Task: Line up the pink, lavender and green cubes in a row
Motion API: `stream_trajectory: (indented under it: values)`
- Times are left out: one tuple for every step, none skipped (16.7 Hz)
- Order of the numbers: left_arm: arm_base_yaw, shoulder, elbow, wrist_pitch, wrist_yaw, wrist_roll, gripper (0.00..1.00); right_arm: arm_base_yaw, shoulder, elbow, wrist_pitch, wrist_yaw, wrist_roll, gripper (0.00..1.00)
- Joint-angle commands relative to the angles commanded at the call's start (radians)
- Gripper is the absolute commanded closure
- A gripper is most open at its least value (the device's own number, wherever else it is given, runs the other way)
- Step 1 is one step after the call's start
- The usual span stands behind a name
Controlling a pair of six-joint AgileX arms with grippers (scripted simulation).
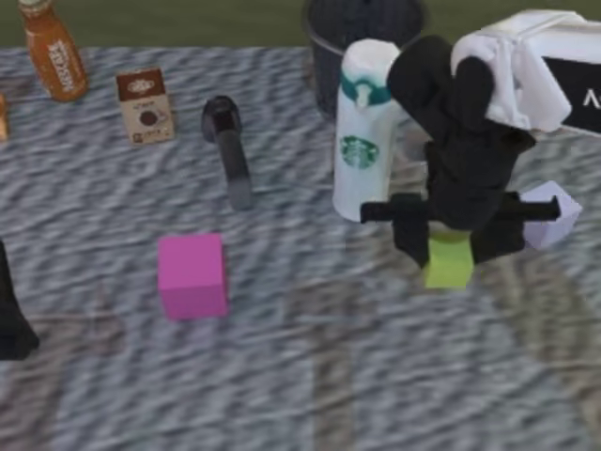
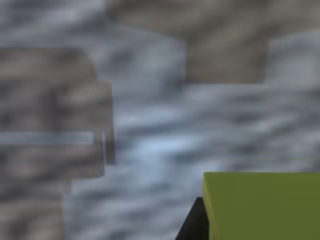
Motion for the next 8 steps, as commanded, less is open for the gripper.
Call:
stream_trajectory:
  values:
    - [0.000,0.000,0.000,0.000,0.000,0.000,0.00,0.033,-0.001,0.010,-0.009,0.001,0.029,1.00]
    - [0.000,0.000,0.000,0.000,0.000,0.000,0.00,0.059,-0.002,0.018,-0.016,0.002,0.052,1.00]
    - [0.000,0.000,0.000,0.000,0.000,0.000,0.00,0.074,-0.003,0.023,-0.021,0.002,0.067,1.00]
    - [0.000,0.000,0.000,0.000,0.000,0.000,0.00,0.079,-0.004,0.025,-0.022,0.002,0.072,1.00]
    - [0.000,0.000,0.000,0.000,0.000,0.000,0.00,0.079,-0.004,0.025,-0.022,0.002,0.072,1.00]
    - [0.000,0.000,0.000,0.000,0.000,0.000,0.00,0.079,-0.004,0.025,-0.022,0.002,0.072,1.00]
    - [0.000,0.000,0.000,0.000,0.000,0.000,0.00,0.075,-0.003,0.022,-0.019,0.000,0.072,1.00]
    - [0.000,0.000,0.000,0.000,0.000,0.000,0.00,0.075,-0.002,0.019,-0.016,0.000,0.072,1.00]
